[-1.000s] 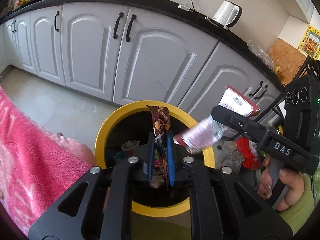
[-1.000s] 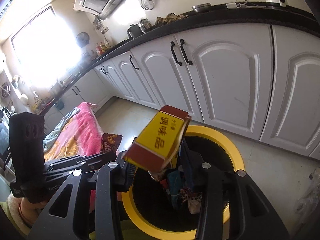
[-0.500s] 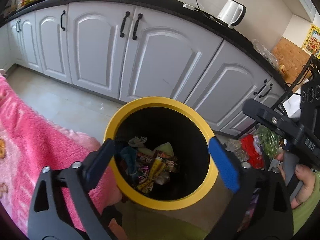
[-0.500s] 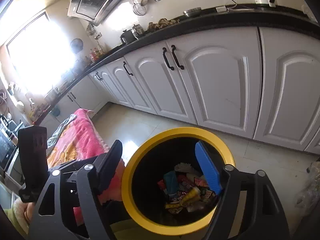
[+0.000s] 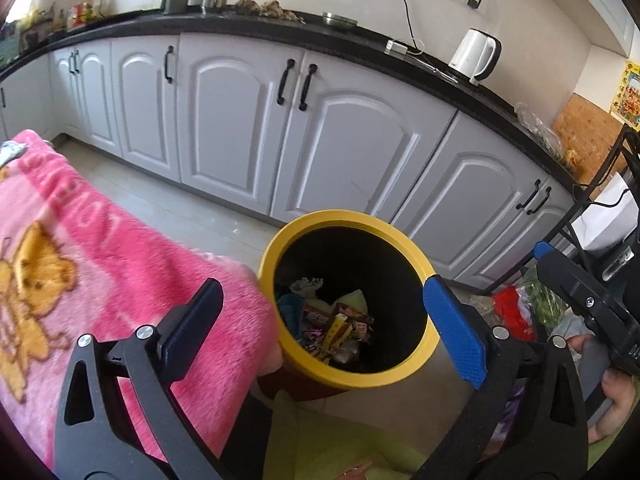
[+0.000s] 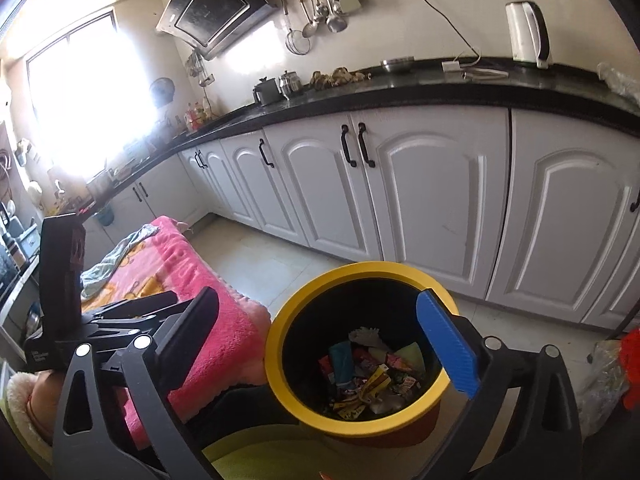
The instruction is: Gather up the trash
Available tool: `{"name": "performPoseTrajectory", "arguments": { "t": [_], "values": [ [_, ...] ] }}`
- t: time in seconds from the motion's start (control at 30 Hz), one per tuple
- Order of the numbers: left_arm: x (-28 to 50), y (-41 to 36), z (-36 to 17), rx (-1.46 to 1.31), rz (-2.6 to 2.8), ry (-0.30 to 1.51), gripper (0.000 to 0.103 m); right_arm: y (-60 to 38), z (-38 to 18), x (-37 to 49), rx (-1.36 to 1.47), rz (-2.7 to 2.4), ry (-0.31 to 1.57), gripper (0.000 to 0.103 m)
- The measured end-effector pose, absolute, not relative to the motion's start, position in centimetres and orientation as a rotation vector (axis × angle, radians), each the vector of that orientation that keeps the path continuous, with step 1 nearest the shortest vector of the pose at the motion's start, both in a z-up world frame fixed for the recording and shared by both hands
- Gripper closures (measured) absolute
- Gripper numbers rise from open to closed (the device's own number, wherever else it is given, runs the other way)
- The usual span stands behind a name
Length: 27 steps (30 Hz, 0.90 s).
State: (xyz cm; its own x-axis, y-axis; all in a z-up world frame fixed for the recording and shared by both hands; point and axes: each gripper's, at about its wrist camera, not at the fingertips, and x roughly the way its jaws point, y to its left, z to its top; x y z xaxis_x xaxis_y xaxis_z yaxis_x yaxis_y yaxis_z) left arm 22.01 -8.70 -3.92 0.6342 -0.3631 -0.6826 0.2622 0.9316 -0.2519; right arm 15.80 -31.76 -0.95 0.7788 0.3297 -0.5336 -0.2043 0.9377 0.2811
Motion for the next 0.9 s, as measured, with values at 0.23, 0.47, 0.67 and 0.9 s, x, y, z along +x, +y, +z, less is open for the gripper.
{"name": "performPoseTrajectory", "arguments": {
  "t": [0.23,0.47,0.67,0.9],
  "values": [
    [18.7,-7.2,-2.4,-0.122,-0.314,0.757,0.011,-30.3,-0.5,13.2,0.157,0.269,0.607,0.006],
    [15.2,-6.2,-1.4,-0.071,-0.247,0.675,0.011,-28.6,0.2,9.7,0.113,0.253,0.517,0.006],
    [12.2,-5.3,-0.8,-0.047,-0.203,0.583,0.011,-27.7,-0.4,7.1,0.084,0.220,0.461,0.006],
    [8.8,-4.1,-0.5,-0.048,-0.174,0.494,0.011,-27.2,-1.6,3.1,0.057,0.139,0.353,0.006]
  ]
}}
